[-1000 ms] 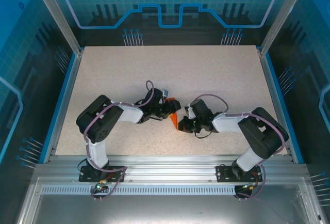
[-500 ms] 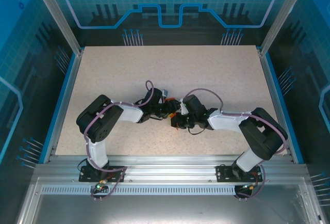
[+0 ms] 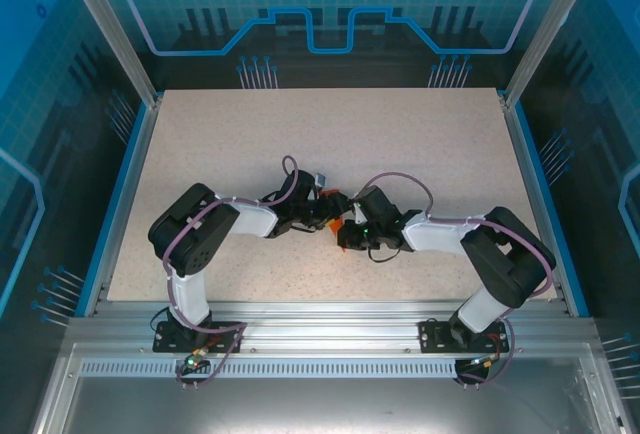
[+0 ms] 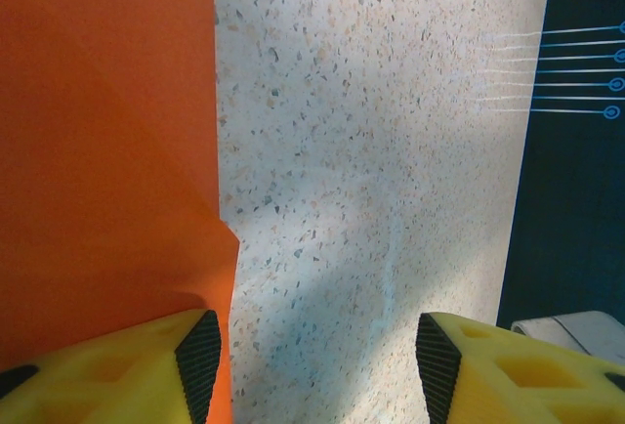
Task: Fold a paper plane with a square sheet of paper (pick it up from the middle)
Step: Fold the wing for the fifth time at the center of the table.
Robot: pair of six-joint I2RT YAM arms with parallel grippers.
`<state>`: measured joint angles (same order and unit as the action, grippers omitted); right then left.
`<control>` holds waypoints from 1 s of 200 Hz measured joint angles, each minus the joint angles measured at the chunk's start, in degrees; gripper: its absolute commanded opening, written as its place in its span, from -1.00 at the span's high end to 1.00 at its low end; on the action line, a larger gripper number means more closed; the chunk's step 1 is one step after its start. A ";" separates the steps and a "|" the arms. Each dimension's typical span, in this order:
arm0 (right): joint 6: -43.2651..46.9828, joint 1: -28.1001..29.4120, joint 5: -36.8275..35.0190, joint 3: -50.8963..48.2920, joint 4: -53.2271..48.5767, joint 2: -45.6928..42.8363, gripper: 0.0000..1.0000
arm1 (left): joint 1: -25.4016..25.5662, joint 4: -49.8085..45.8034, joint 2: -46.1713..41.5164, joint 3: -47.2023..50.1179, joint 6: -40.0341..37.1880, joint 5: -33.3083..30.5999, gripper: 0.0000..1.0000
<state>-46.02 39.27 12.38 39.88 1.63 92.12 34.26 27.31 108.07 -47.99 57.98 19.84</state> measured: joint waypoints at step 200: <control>0.63 2.60 -0.63 -4.55 2.23 -2.67 0.89 | 0.02 -0.48 1.44 -1.05 0.55 -0.02 0.11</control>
<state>-45.39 41.87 11.75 35.33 3.86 89.45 34.28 26.83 109.51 -49.04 58.52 19.81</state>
